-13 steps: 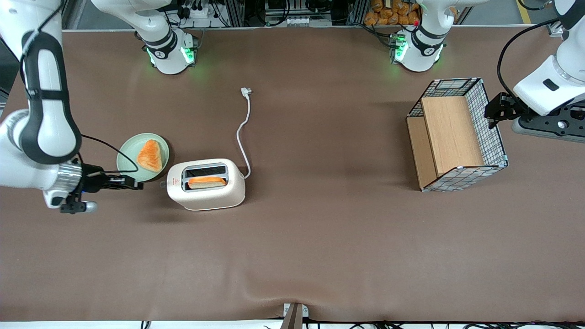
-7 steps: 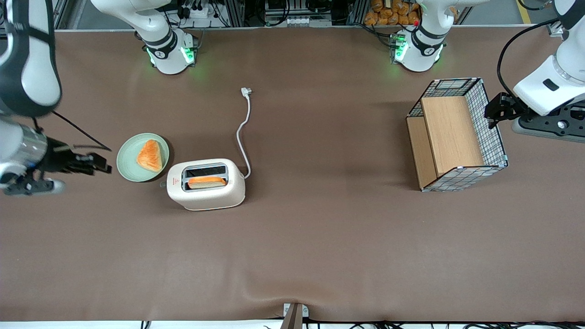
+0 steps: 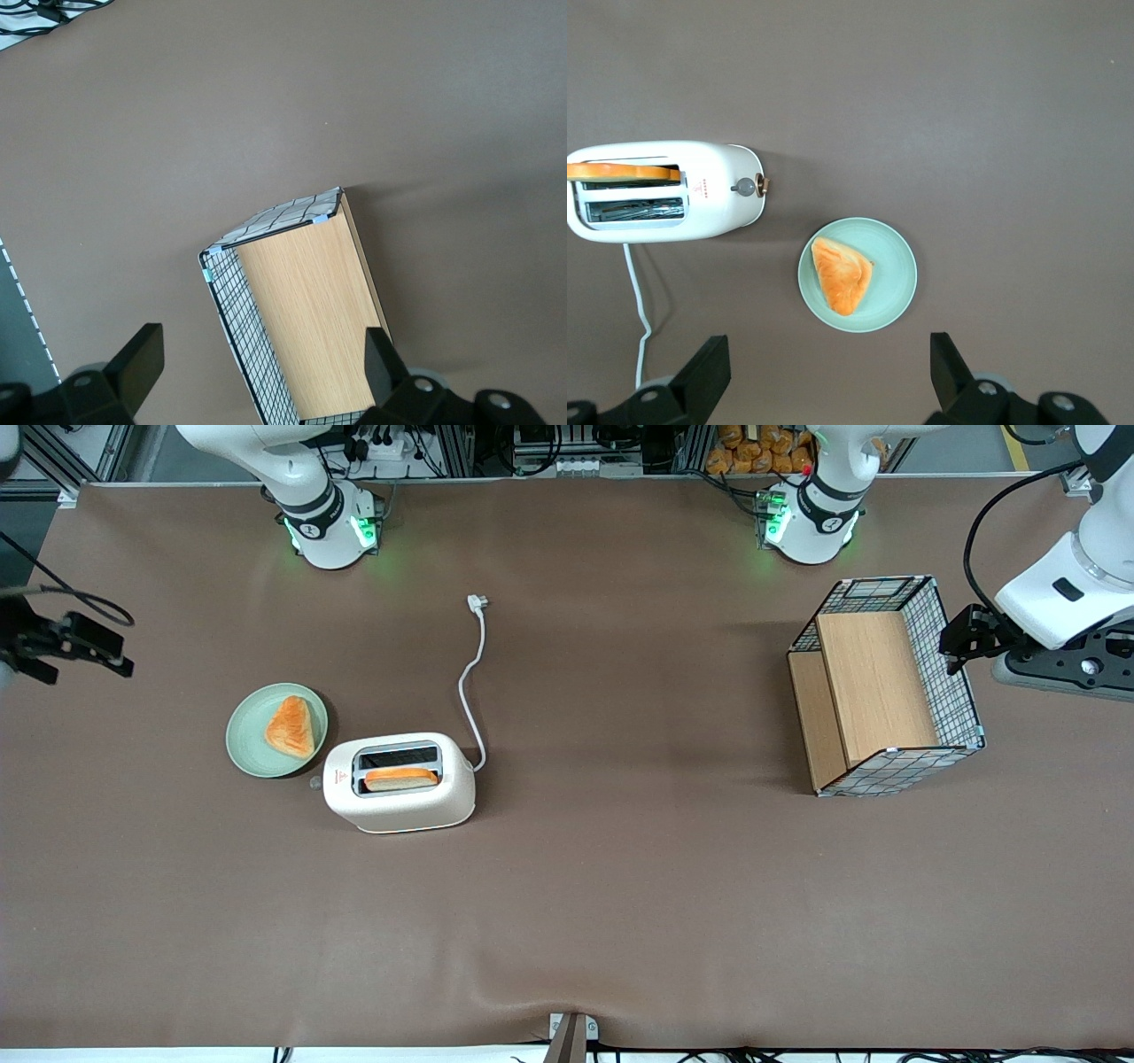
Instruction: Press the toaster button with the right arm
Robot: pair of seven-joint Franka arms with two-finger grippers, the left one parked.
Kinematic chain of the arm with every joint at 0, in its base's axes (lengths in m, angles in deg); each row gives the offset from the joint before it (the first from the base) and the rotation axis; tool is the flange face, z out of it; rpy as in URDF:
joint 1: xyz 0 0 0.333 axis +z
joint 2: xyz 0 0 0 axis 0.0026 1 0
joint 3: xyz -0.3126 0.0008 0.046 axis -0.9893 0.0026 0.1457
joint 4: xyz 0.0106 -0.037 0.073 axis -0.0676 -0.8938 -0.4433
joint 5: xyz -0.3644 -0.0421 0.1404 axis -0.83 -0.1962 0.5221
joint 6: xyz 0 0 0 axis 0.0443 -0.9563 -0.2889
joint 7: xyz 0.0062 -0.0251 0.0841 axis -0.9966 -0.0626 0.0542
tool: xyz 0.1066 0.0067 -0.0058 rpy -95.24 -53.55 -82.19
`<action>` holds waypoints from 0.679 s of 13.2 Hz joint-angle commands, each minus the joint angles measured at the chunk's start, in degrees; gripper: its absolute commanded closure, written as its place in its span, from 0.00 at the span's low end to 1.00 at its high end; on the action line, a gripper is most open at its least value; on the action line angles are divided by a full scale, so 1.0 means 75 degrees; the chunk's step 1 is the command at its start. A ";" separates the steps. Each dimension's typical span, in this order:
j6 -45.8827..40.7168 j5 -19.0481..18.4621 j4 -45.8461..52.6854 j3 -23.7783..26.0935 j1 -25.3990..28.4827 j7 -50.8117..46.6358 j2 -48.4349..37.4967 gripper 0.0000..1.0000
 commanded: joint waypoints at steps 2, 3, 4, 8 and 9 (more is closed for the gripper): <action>0.0040 -0.0270 -0.0574 0.0007 0.0080 -0.0558 -0.0532 0.00; 0.0005 -0.0294 -0.0574 0.0019 0.0091 -0.0616 -0.0578 0.00; -0.0099 -0.0306 -0.0574 0.0112 0.0091 -0.0872 -0.0625 0.00; -0.0311 -0.0318 -0.0457 0.0312 0.0080 -0.1156 -0.0626 0.00; -0.0369 -0.0306 -0.0375 0.0300 0.0057 -0.1156 -0.0614 0.00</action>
